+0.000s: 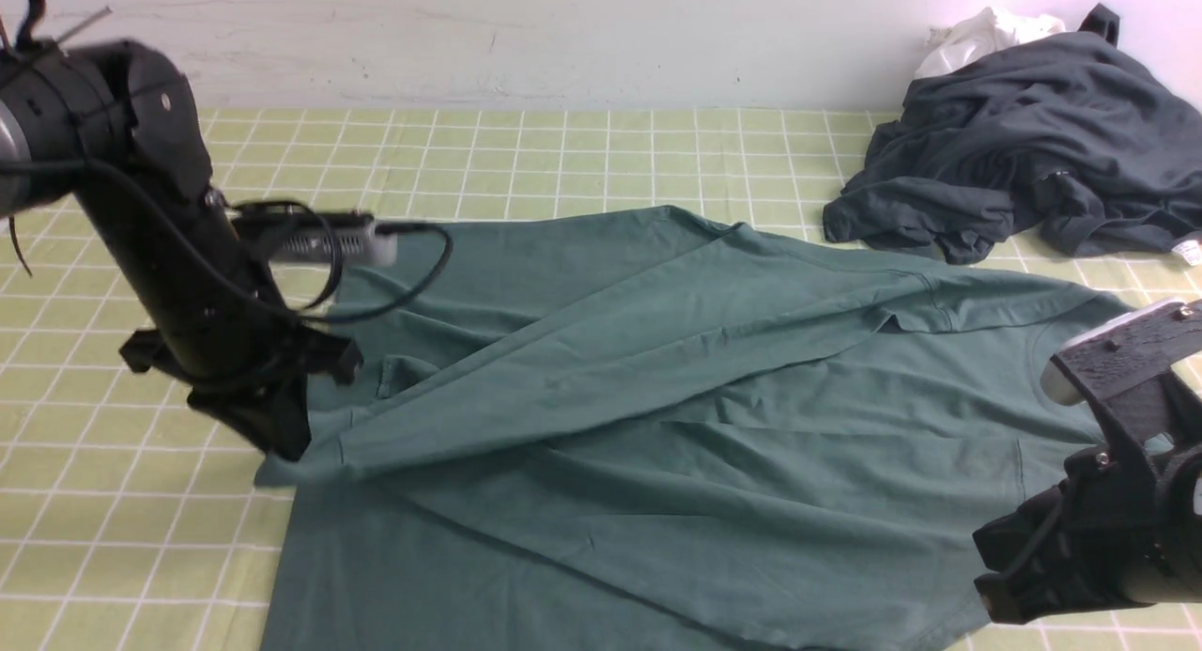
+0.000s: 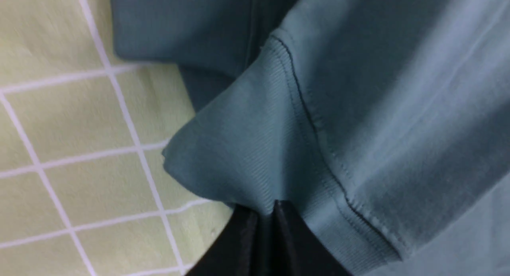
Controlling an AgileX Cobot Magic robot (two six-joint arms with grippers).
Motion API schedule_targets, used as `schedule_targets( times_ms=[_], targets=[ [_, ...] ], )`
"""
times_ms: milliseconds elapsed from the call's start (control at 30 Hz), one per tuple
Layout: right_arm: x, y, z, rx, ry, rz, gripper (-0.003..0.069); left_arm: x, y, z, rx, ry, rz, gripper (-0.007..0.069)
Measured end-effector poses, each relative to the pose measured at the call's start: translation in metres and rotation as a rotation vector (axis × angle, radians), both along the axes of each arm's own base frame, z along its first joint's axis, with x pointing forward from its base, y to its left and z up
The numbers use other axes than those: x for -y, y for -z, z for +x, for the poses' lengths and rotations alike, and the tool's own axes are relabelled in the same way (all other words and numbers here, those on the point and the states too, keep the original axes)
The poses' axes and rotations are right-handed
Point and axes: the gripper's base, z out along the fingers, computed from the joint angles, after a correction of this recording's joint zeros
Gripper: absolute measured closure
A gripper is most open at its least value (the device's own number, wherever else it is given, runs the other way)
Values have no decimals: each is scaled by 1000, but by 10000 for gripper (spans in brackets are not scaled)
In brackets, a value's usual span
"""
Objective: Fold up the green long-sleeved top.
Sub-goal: Use the left arm to drag and drop the cuff onto the cuff closest to the left arm, then use both arms simultaneously to clamp the lower edge of the clothing fabric
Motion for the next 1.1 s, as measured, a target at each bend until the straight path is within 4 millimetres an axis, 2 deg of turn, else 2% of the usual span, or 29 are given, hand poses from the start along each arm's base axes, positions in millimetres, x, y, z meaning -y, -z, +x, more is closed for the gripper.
schedule_targets(
  times_ms=[100,200,267,333,400,467,533,600,633,733,833,967,1100],
  targets=[
    [0,0,0,-2,3,7,675,0,7,-8,-31,11,7,536],
    [-1,0,0,-4,5,10,675,4,2,-22,-32,38,18,438],
    [-1,0,-1,-13,5,11,675,13,-10,-42,-9,74,17,349],
    [-1,0,-1,-17,4,10,675,23,-17,-60,2,115,15,302],
    [-1,1,-1,-19,4,10,675,36,-19,-82,5,194,14,259],
    [-1,1,-1,-20,4,9,675,51,-13,-108,6,332,16,237],
    [-1,1,-2,-22,4,10,675,62,2,-131,21,534,20,229],
    [-1,1,-2,-24,6,15,675,68,14,-144,28,679,29,228],
    [-1,1,-2,-27,10,23,675,71,30,-158,34,836,40,228],
    [-2,0,-2,-32,19,40,675,73,48,-169,75,1005,41,228],
    [-3,0,-2,-32,22,46,675,73,61,-171,123,1051,45,234],
    [-3,0,-2,-29,24,49,675,73,66,-171,157,1074,61,308],
    [-3,0,-2,-28,24,50,675,73,65,-168,171,1078,71,427]
  ],
)
